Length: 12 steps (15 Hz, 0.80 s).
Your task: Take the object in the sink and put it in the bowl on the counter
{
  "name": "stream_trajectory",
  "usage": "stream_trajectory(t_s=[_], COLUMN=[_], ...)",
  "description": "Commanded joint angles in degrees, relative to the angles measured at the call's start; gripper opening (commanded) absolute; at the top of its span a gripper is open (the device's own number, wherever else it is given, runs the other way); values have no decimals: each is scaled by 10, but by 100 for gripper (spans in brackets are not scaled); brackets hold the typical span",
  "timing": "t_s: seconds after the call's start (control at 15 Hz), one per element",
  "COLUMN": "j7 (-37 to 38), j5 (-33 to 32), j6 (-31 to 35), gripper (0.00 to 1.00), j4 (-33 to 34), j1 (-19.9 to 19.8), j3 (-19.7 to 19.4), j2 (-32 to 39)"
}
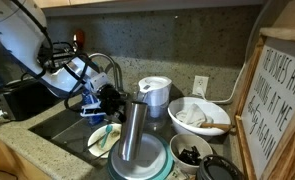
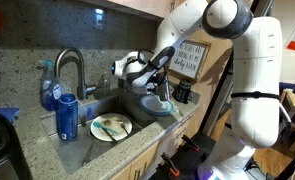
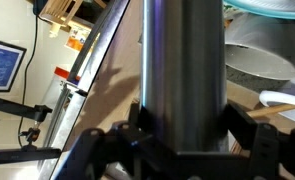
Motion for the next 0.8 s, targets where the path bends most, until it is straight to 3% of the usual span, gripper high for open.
stream_trajectory(t_s=[0.0,0.73], j7=[17,82], j5=[-25,-48], j6=[-20,-83], gripper=[61,61], j4=[23,51], j1=[6,33], j3=[2,3], j2=[26,80])
